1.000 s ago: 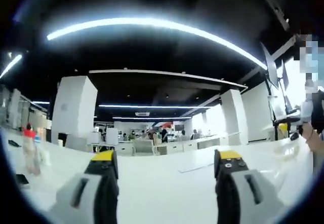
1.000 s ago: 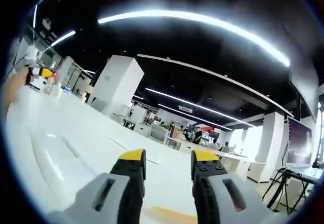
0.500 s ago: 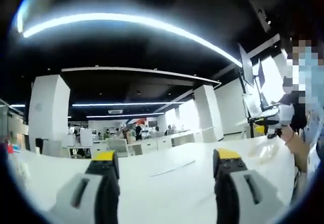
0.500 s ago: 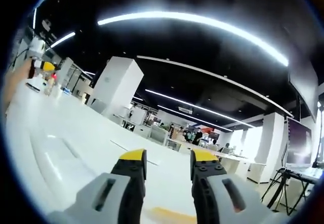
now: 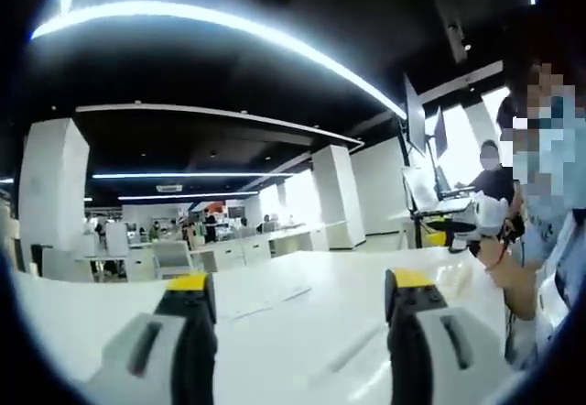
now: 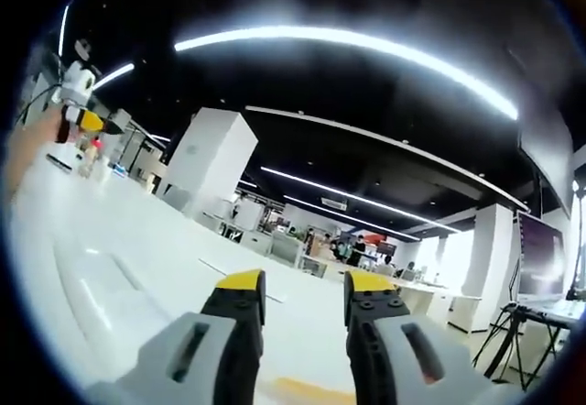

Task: Snap each plastic latch of the storage box into its locked position after aligning the lid with the box until every specified latch is closed and the lid sits flush.

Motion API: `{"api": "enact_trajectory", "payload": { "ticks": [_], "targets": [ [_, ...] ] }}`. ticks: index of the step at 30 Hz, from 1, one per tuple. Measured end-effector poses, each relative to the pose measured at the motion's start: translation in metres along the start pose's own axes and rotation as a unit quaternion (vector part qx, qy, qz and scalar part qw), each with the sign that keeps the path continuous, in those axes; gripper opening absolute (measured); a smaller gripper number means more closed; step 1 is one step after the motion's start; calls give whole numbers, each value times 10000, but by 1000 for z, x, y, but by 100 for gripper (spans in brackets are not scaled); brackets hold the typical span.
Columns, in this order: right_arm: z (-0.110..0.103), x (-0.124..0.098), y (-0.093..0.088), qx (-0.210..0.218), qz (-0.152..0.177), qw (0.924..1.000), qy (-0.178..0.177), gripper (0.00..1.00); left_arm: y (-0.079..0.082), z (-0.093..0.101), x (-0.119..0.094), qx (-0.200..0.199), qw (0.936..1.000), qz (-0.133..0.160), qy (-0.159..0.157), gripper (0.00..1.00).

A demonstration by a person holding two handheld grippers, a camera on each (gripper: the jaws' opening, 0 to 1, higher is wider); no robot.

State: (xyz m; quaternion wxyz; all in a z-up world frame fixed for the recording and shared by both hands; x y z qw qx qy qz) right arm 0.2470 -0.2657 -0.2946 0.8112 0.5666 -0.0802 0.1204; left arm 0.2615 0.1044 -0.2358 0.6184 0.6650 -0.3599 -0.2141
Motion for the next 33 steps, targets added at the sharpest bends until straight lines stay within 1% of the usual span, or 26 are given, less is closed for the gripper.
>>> {"api": "enact_trajectory", "payload": {
  "ticks": [3, 8, 9, 11, 12, 14, 19, 21, 23, 26, 28, 33],
  "targets": [
    [-1, -1, 2, 23, 37, 10000, 29, 34, -3, 10, 12, -5, 9995, -196, -267, 75],
    [-6, 0, 4, 11, 116, 9999, 78, 33, -4, 22, 28, 30, 9979, -420, -502, 74],
    [-6, 0, 4, -13, 113, 9999, 63, 33, -4, 28, 31, 69, 9972, -452, -586, 75],
    [-6, 1, 2, -51, 64, 10000, 57, 33, -4, 34, 37, 85, 9961, -506, -713, 75],
    [-6, 2, 1, -61, 20, 10000, 62, 33, -4, 38, 39, 84, 9951, -529, -826, 75],
    [-6, 2, -3, -54, -67, 9999, 69, 33, -7, 44, 45, 12, 9933, -633, -967, 75],
    [-4, 2, -4, 30, -67, 10000, 19, 33, -15, 58, 60, 31, 9887, -848, -1233, 75],
    [-3, 3, -5, 76, -79, 9999, 13, 33, -18, 67, 69, 46, 9850, -963, -1433, 74],
    [-2, 3, -5, 113, -78, 9999, -9, 33, -20, 71, 75, 44, 9830, -1040, -1516, 74],
    [2, 3, -5, 146, -47, 9998, -91, 33, -31, 86, 88, 117, 9748, -1325, -1793, 74],
    [4, 3, -5, 162, -40, 9998, -144, 33, -40, 96, 95, 173, 9680, -1547, -1969, 73],
    [9, 4, -6, 187, -25, 9995, -254, 33, -55, 123, 116, 117, 9551, -1789, -2360, 72]
  ]
}}
Point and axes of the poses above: the point that each gripper's makers call its tool centre point, and the gripper's own axes: x roughly forward along the fingers, z roughly to its right, y roughly out of its top, the point moved 1 cm from there along -x, roughly backward along the fingers, and after that the axes turned 5 degrees about -y, right-handed, at the moved point
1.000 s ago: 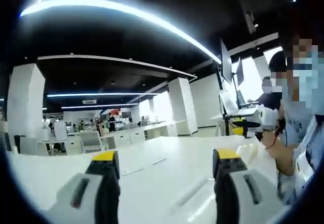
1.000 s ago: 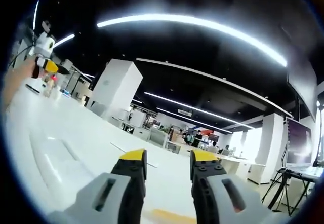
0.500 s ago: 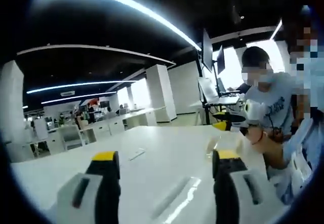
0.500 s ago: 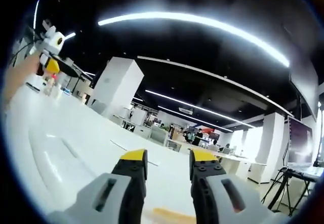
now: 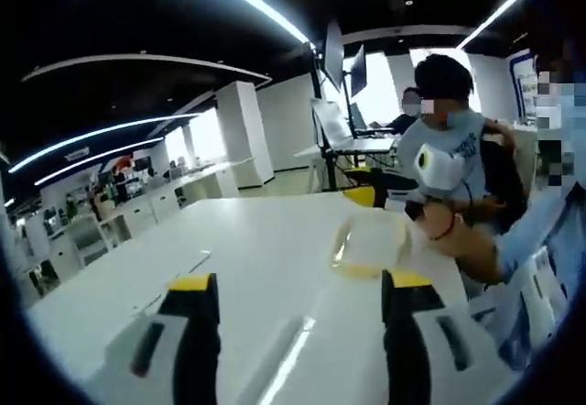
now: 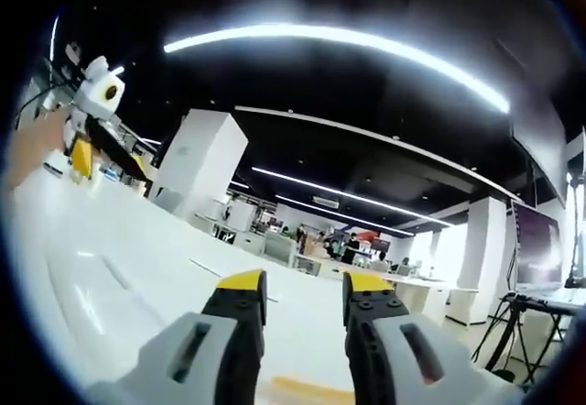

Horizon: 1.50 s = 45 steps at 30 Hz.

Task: Snap each plastic latch of the storage box into its locked position after aligning the lid with the box until every specified latch is closed and the lid sits flush.

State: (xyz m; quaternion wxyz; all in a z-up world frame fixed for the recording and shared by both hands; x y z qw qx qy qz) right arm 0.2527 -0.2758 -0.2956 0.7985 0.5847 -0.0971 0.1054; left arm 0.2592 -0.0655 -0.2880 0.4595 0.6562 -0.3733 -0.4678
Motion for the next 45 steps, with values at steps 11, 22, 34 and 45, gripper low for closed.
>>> {"api": "enact_trajectory", "payload": {
  "ticks": [11, 22, 34, 45],
  "targets": [
    [11, 1, -5, 114, -58, 9996, -249, 33, -4, 37, 65, 360, 9952, -652, -635, 72],
    [24, -2, -6, 135, 7, 9982, -581, 33, -19, 55, 121, 656, 9837, -1328, -1021, 71],
    [28, -1, -10, 168, -100, 9973, -703, 31, -66, 72, 166, 870, 9546, -2470, -1421, 70],
    [30, -2, -13, 138, -176, 9970, -747, 31, -94, 74, 188, 806, 9365, -3005, -1620, 63]
  ]
}}
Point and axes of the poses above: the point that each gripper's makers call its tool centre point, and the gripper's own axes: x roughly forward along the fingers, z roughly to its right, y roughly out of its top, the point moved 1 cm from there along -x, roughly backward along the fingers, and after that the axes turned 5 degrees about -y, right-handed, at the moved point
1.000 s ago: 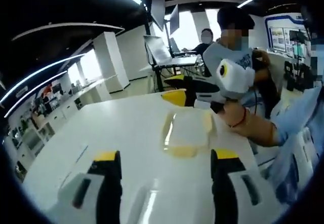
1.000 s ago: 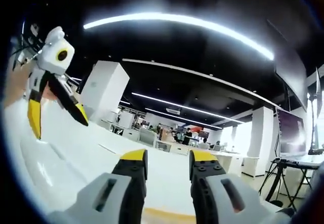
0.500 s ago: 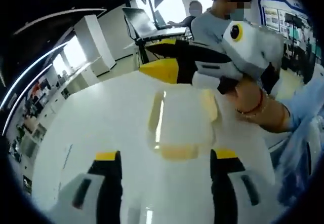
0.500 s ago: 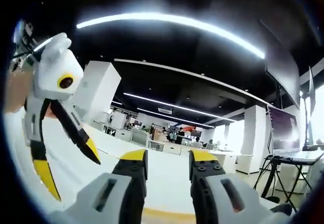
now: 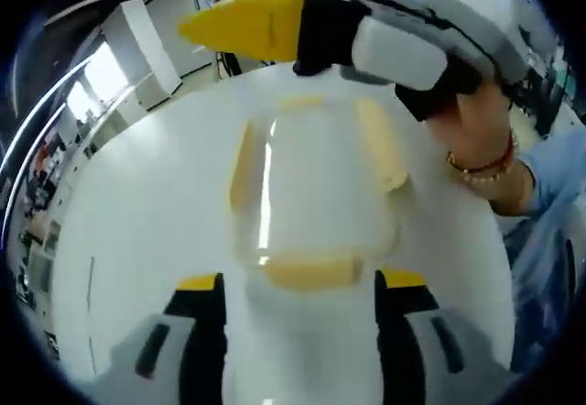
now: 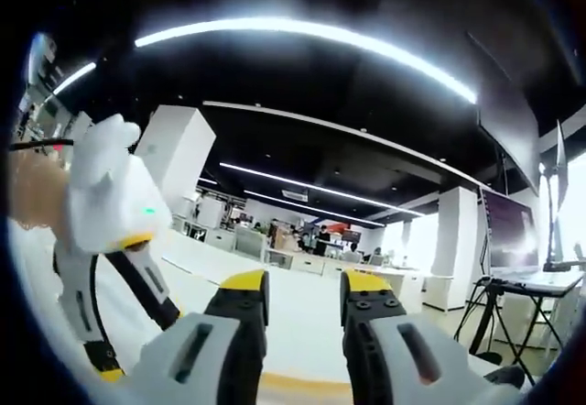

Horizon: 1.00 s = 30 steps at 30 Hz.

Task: Snap each plastic latch of the storage box into its locked position after aligning the lid with the box until every specified latch is closed and the lid sits flush.

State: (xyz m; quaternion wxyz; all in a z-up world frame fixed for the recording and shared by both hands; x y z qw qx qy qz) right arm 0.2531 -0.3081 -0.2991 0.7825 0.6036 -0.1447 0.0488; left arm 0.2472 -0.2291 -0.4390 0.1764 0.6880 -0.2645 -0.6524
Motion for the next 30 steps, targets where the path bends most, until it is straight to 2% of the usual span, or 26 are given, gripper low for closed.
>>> {"api": "enact_trajectory", "payload": {
  "ticks": [2, 10, 18, 26, 30],
  "targets": [
    [0, 0, 0, 4, -2, 10000, 10, 31, 1, 4, 3, -155, 9997, 33, -194, 60],
    [-4, -1, -1, 46, -14, 9999, 99, 30, 2, 3, 7, -240, 9992, 54, -305, 59],
    [-6, 0, -1, 66, -21, 9999, 131, 30, 2, 6, 8, -421, 9969, 45, -661, 56],
    [-9, 1, -2, 78, -75, 9998, 150, 30, 2, 6, 7, -296, 9967, -96, -751, 55],
    [-9, 1, -2, 97, -81, 9998, 154, 30, 2, 8, 7, -226, 9965, -129, -799, 50]
  ]
}}
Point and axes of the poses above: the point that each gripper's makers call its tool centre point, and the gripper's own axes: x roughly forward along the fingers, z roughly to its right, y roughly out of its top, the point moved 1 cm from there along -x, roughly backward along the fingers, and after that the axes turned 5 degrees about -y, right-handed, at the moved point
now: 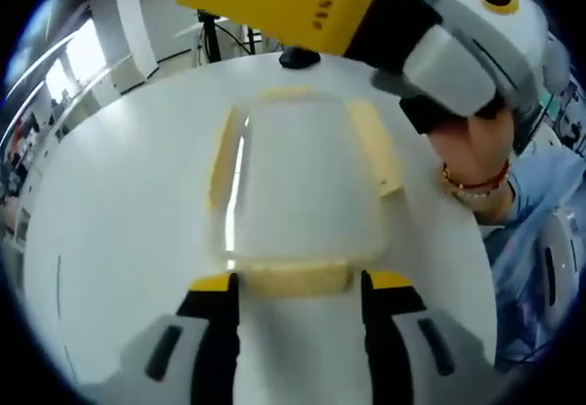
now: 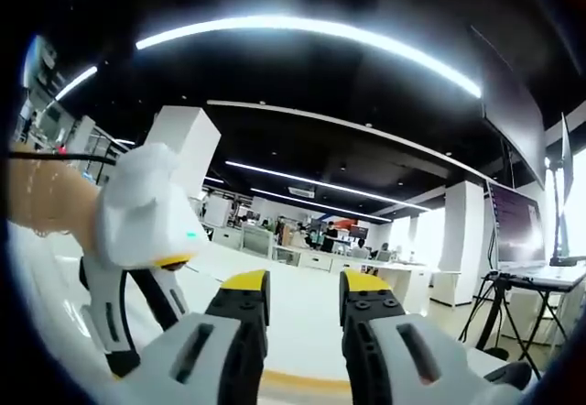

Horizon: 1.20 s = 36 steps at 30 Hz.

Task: Snap each plastic latch of the storage box into its locked position after aligning the lid with the box until every specified latch is closed and the lid sits flush.

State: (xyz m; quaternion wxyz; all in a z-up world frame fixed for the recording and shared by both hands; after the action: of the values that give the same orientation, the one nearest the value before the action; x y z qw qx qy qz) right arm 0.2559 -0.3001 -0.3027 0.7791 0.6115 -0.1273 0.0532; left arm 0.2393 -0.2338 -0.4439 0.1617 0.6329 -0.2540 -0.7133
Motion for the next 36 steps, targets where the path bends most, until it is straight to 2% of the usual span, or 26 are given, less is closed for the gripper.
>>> {"api": "enact_trajectory", "payload": {
  "ticks": [7, 14, 28, 36],
  "targets": [
    [-3, 0, 1, -30, 9, 10000, 60, 30, 1, 4, 1, 154, 9998, -91, -78, 42],
    [-2, 0, 0, -17, 0, 10000, 56, 30, 3, 2, 3, 104, 9997, -194, -48, 39],
    [-2, 1, -1, -32, -43, 10000, 72, 30, 11, -2, 8, -159, 9998, 67, 122, 39],
    [-2, 1, -1, -50, -28, 9999, 92, 30, 11, -2, 8, -176, 9997, 83, 136, 39]
  ]
}}
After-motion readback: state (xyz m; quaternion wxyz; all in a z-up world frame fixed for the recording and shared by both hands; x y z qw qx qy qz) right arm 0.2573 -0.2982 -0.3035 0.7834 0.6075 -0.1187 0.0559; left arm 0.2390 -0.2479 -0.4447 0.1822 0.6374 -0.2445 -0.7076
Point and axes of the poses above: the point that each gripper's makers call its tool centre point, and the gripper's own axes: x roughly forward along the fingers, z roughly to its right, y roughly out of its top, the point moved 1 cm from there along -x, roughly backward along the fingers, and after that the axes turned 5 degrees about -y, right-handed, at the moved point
